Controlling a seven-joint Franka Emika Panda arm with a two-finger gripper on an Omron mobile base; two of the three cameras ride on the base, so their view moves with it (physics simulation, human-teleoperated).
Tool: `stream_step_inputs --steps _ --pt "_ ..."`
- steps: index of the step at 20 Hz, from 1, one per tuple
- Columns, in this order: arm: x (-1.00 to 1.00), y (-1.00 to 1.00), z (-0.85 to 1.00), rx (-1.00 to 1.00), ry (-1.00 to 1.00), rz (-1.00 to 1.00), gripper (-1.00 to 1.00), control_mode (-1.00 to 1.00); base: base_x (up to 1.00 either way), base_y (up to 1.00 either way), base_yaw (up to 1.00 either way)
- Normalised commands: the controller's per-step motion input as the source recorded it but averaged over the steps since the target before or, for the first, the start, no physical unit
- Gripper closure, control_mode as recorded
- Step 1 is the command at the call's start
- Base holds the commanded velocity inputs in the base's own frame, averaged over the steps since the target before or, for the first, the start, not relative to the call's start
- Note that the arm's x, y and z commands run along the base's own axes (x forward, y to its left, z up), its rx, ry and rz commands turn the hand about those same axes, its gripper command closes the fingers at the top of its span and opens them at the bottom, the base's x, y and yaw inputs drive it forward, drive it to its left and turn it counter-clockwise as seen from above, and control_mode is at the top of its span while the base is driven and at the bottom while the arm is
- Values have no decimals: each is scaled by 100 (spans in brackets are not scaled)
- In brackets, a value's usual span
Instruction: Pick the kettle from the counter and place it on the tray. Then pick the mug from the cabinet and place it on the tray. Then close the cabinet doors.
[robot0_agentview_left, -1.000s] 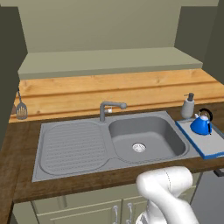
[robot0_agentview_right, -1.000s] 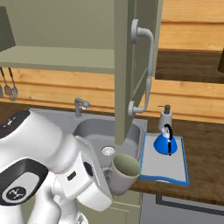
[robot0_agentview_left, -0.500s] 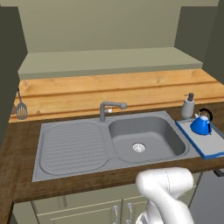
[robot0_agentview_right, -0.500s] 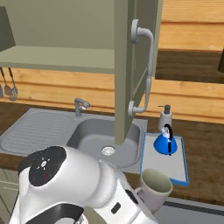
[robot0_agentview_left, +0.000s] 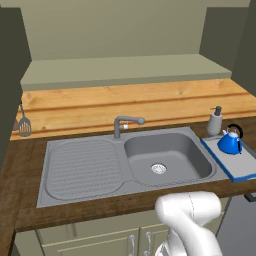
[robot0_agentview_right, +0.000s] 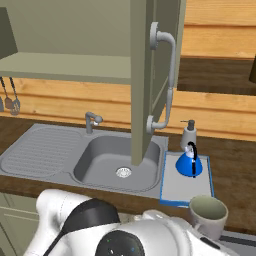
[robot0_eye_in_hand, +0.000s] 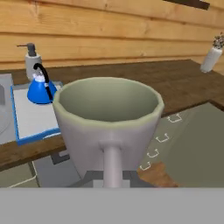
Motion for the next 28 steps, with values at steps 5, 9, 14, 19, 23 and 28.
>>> stream_step_inputs --steps 5,9,14,19,23,28 --pt "49 -55 0 1 1 37 100 -100 0 0 0" --pt "56 -47 0 3 4 37 100 -100 0 0 0" --pt "31 -38 -32 0 0 37 100 -100 0 0 0" --pt "61 -31 -21 6 0 31 100 -100 0 0 0" --pt "60 -21 -4 14 0 27 100 -100 0 0 0" --pt "35 -13 -24 5 1 18 100 -100 0 0 0"
